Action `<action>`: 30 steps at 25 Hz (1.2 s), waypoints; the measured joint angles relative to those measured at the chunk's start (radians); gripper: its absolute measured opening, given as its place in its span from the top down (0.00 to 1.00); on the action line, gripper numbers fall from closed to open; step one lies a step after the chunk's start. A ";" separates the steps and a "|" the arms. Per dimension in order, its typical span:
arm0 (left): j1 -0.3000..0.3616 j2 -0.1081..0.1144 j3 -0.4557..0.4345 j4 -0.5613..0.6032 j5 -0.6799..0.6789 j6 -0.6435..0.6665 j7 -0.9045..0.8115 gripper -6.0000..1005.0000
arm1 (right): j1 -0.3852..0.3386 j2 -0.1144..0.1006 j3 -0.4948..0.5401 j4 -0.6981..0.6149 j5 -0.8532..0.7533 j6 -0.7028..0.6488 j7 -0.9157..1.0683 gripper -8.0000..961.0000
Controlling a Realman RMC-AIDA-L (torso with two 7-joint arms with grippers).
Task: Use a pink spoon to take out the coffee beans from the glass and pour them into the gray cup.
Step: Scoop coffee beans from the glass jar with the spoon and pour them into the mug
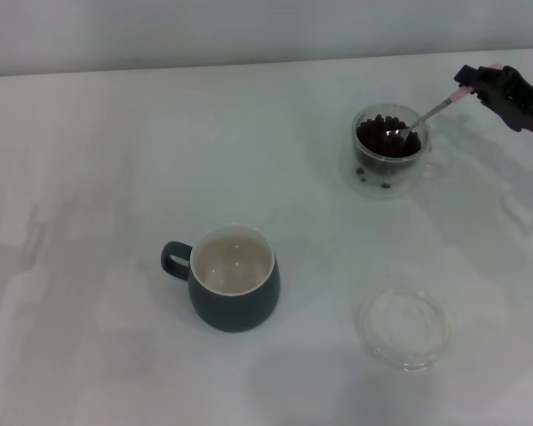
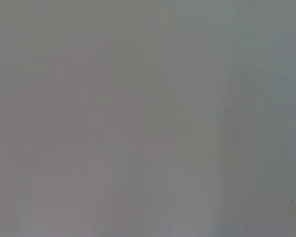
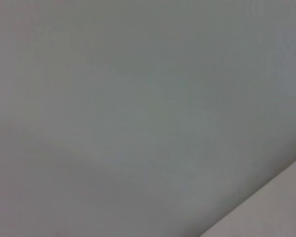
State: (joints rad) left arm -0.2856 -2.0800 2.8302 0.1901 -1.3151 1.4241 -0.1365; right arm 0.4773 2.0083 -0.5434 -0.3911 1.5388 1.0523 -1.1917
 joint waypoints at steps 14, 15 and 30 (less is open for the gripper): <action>-0.001 0.000 0.000 0.000 -0.001 0.004 0.002 0.26 | 0.003 -0.012 0.011 -0.009 0.008 -0.010 0.122 0.81; -0.001 0.000 0.000 0.000 -0.001 0.004 0.001 0.26 | 0.003 -0.015 0.011 -0.009 0.008 -0.012 0.132 0.81; -0.011 0.001 0.000 -0.006 -0.001 -0.004 0.003 0.26 | 0.004 -0.057 -0.011 -0.012 0.000 0.154 0.298 0.81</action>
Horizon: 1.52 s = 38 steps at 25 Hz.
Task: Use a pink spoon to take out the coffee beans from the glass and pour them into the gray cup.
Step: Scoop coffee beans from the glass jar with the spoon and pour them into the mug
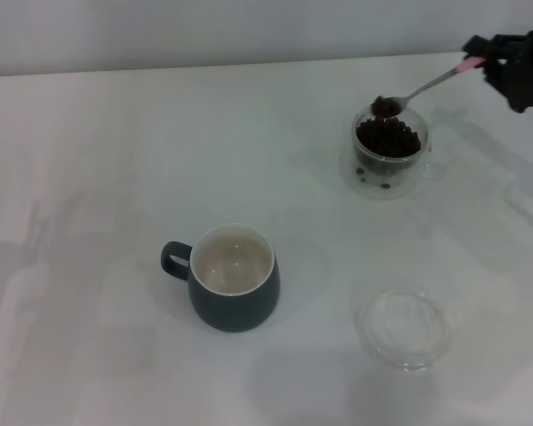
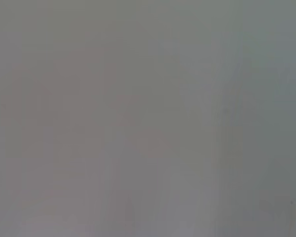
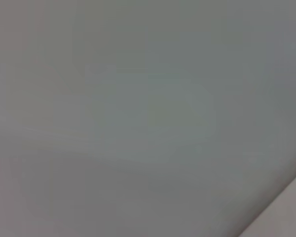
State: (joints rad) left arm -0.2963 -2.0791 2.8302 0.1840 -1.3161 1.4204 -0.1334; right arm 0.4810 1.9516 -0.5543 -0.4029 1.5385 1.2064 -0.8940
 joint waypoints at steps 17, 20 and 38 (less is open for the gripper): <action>-0.018 -0.001 0.000 -0.008 0.004 -0.026 0.000 0.26 | 0.072 0.075 -0.476 -0.023 0.148 0.076 0.025 0.80; -0.018 -0.001 0.000 -0.008 0.004 -0.027 0.000 0.26 | 0.073 0.075 -0.594 -0.024 0.250 0.067 -0.012 0.80; -0.034 -0.001 0.000 -0.009 0.001 -0.062 0.000 0.26 | 0.056 0.076 -0.727 -0.035 0.361 0.116 -0.547 0.79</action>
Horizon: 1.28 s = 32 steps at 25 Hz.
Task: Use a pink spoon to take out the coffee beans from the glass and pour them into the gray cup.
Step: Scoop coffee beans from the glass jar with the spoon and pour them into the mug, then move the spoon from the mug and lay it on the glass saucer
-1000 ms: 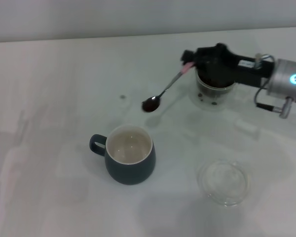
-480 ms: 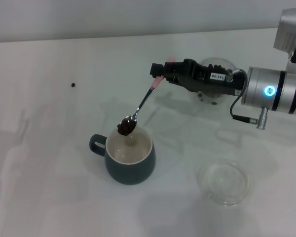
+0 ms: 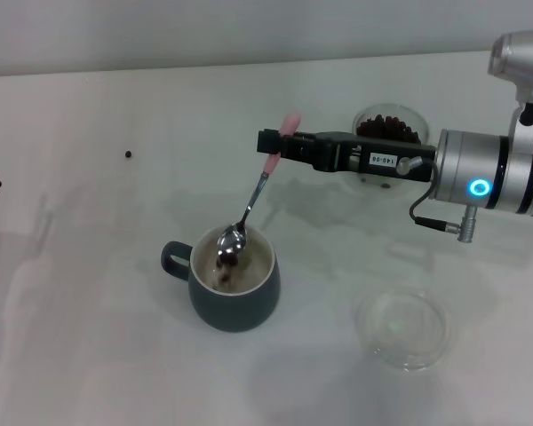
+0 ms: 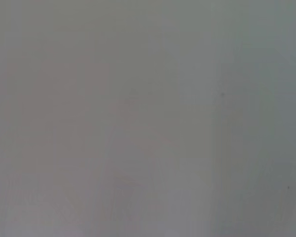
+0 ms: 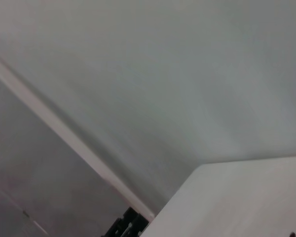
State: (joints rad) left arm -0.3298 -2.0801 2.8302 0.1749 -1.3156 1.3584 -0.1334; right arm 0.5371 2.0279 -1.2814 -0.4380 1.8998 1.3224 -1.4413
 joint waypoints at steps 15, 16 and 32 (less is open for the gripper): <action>-0.011 0.000 0.000 0.000 -0.001 -0.001 0.000 0.26 | -0.137 -0.100 0.199 0.023 0.073 0.241 -0.035 0.79; -0.011 0.000 0.000 0.000 -0.001 -0.001 0.000 0.26 | -0.149 -0.112 0.203 0.029 0.073 0.253 -0.027 0.79; -0.026 0.000 -0.002 -0.009 -0.002 -0.001 0.000 0.26 | -0.315 -0.173 0.215 0.157 -0.093 0.185 -0.013 0.78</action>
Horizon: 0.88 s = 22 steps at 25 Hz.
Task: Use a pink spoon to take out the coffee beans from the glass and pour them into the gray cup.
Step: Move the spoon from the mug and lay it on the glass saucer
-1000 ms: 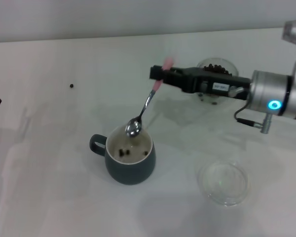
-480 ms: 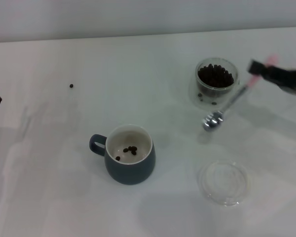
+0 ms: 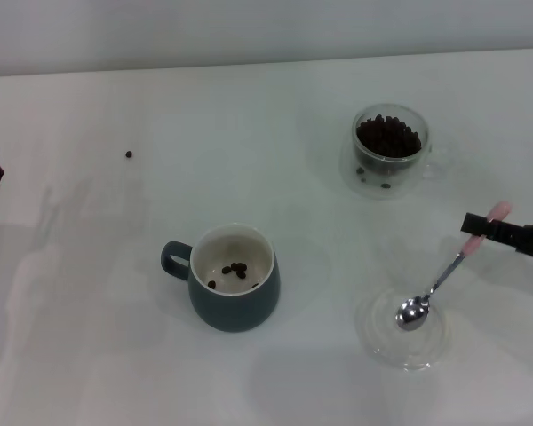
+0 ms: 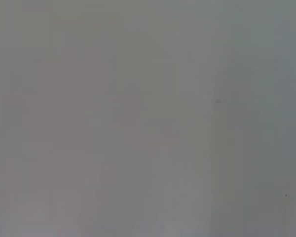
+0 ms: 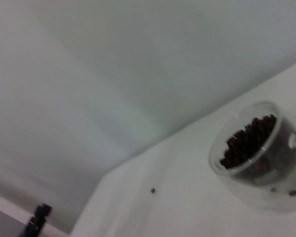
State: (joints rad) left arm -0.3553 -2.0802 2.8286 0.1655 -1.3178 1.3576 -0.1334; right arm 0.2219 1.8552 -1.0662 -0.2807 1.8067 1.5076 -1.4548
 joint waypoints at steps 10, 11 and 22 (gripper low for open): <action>-0.001 0.000 0.000 0.000 0.000 0.000 0.000 0.26 | 0.025 0.028 -0.008 0.002 -0.077 -0.055 -0.008 0.78; -0.001 0.000 0.000 0.000 0.000 0.000 0.000 0.26 | 0.028 0.032 -0.009 0.001 -0.086 -0.053 -0.006 0.78; -0.002 -0.001 0.000 0.000 0.000 0.000 0.000 0.26 | 0.060 0.045 -0.005 0.009 -0.114 -0.044 0.001 0.77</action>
State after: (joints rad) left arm -0.3570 -2.0816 2.8287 0.1657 -1.3177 1.3576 -0.1335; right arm 0.2815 1.9005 -1.0713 -0.2717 1.6922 1.4638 -1.4538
